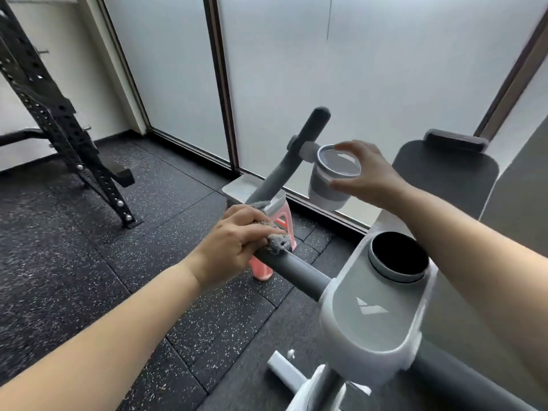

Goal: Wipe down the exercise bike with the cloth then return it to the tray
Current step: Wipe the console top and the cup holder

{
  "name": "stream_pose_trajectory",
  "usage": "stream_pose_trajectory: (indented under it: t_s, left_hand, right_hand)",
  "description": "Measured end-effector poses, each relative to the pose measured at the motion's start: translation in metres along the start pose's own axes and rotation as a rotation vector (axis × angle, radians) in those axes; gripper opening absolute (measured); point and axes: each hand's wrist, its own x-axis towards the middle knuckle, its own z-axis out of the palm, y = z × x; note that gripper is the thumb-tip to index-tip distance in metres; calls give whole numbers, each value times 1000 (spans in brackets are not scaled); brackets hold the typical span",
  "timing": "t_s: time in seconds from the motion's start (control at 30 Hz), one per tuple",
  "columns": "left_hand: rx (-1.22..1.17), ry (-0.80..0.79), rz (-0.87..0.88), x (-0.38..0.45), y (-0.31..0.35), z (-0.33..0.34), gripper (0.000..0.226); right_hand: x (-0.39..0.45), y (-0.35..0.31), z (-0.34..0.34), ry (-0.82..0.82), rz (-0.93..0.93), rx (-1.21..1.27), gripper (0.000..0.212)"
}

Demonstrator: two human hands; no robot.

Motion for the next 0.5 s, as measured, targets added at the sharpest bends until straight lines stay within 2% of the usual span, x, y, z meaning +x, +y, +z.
stream_pose_trajectory:
  t_s: [0.1, 0.2, 0.23, 0.3, 0.37, 0.5]
  left_hand:
    - [5, 112, -63, 15, -6, -7, 32]
    - [-58, 271, -221, 28, 2, -13, 32]
    - [-20, 255, -274, 30, 3, -12, 33]
    - [93, 92, -381, 30, -1, -5, 33]
    - [24, -27, -469, 33, -4, 0, 36]
    - [-34, -36, -475, 50, -6, 8, 42]
  right_hand:
    - [18, 10, 2, -46, 23, -53, 79]
    - [32, 13, 3, -109, 32, -69, 95]
    - [37, 14, 3, -133, 35, -84, 98]
    - [45, 16, 3, -175, 45, -144, 103]
    - [50, 18, 1, -213, 49, -183, 107]
    - [51, 22, 0, -220, 49, -152, 111]
